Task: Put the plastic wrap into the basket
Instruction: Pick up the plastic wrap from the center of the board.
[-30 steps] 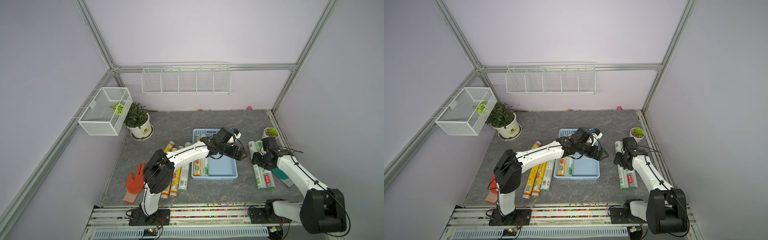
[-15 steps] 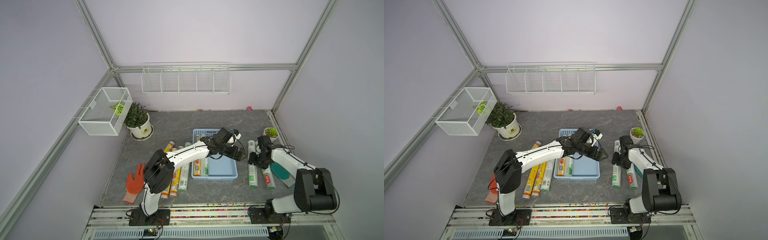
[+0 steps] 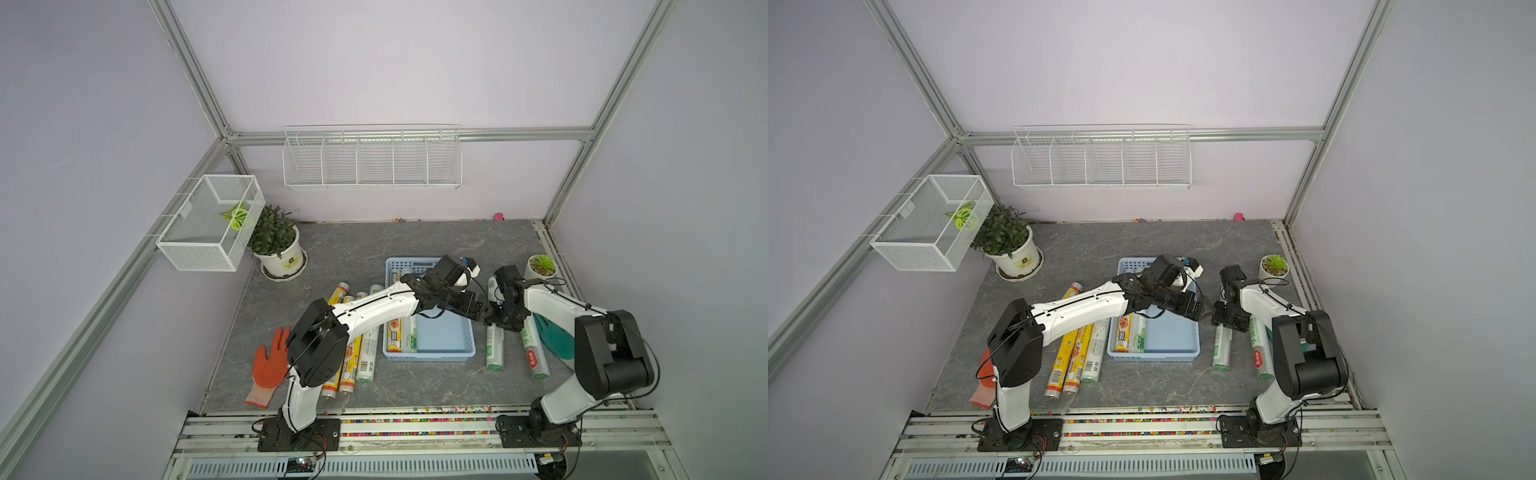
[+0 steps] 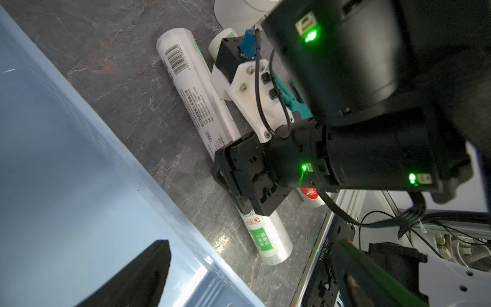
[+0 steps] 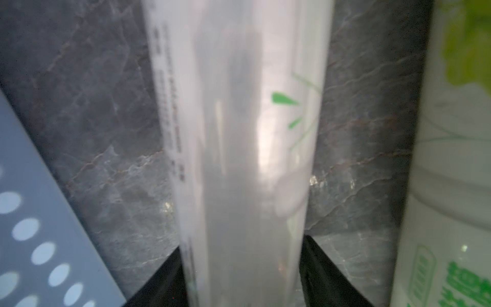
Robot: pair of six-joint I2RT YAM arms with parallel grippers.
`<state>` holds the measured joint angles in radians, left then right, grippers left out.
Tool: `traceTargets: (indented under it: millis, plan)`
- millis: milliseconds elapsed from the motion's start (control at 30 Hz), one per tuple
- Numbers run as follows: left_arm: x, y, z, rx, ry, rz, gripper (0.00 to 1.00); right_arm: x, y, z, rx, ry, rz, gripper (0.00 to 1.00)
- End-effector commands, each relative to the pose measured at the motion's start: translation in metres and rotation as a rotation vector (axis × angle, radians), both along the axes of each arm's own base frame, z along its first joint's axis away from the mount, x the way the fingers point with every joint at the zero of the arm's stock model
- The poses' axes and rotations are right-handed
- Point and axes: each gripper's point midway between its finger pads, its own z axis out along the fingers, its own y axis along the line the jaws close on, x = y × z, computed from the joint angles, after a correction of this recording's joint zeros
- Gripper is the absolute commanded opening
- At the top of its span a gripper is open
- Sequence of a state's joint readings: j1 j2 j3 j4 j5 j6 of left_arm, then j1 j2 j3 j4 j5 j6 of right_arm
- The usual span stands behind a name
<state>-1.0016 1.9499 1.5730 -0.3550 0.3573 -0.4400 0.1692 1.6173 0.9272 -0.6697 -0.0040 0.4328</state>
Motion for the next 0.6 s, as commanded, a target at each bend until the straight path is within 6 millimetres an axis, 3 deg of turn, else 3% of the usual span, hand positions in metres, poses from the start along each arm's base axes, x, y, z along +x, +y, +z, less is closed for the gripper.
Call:
traceTargets:
  millis: [0,300,567]
  plan:
    - [0.004,0.004,0.007,-0.017,-0.016,0.029,1.00,-0.004,0.004,-0.006,0.010,0.036,0.018,0.65]
    - [0.005,0.006,0.007,-0.024,-0.020,0.040,1.00,-0.014,0.006,-0.018,-0.039,0.101,0.065,0.65]
    - [0.008,0.012,0.014,-0.043,-0.041,0.067,1.00,-0.012,0.005,-0.013,-0.063,0.089,0.064,0.54]
